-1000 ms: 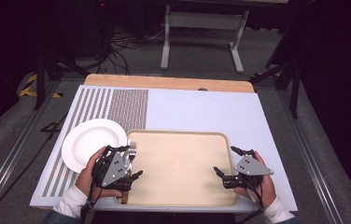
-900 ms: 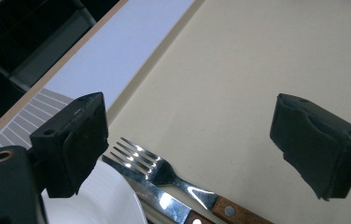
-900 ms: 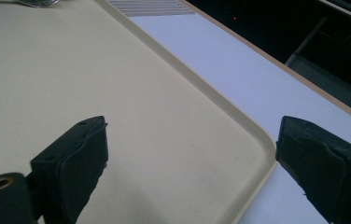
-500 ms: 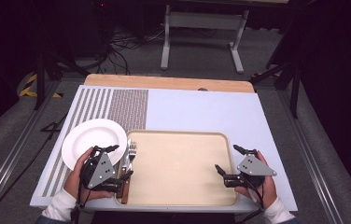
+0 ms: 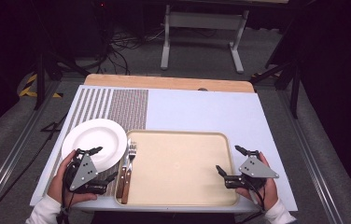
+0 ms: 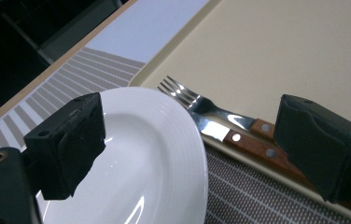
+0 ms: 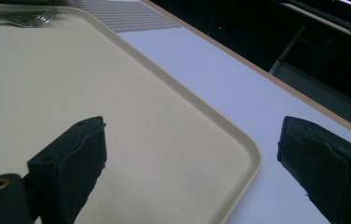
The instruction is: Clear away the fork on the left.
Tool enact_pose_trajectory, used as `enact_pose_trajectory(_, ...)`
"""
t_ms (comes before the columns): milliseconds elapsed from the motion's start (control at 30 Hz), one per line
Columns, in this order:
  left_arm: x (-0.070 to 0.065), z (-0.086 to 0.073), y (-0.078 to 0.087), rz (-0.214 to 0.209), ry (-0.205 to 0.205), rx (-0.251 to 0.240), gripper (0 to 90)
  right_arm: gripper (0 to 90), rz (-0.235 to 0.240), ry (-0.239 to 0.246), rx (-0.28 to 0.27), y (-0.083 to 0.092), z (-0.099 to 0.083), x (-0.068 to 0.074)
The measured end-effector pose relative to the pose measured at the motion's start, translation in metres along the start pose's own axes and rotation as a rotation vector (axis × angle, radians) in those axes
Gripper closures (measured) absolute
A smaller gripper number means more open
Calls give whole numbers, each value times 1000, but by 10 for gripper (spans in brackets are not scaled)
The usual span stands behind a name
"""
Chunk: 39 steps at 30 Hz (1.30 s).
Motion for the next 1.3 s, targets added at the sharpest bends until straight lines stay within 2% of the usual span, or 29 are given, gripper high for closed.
enact_pose_trajectory(167,6,-12,5,16,5,20,99,81,-2,-1,3,0,0,2)
enact_pose_trajectory(267,9,-20,7,29,-10,43,102,82,-4,1,3,1,0,3)
enact_pose_trajectory(500,11,-37,11,46,-13,72,105,83,0,-3,-1,1,1,6)
enact_pose_trajectory(567,11,-40,12,39,8,66,109,83,5,-5,-1,0,1,7)
enact_pose_trajectory(833,12,-53,13,32,6,103,128,84,18,-4,10,-3,0,8)
enact_pose_trajectory(1033,14,-57,14,39,-6,112,115,84,21,-5,18,-6,-1,8)
enact_pose_trajectory(1067,16,-61,16,53,-12,121,114,84,21,-1,21,-7,-1,8)
enact_pose_trajectory(1300,20,-71,17,76,-39,149,112,84,27,2,15,-9,1,8)
Point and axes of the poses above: each handheld gripper's, and its own axes: y roughly backward along the jaws, z roughly out of its top, x roughly to its left, the point moved 8 cm from there along -y, roughly forward along the jaws, and after that the axes turned 15 degrees about z, right-handed, at the moved point
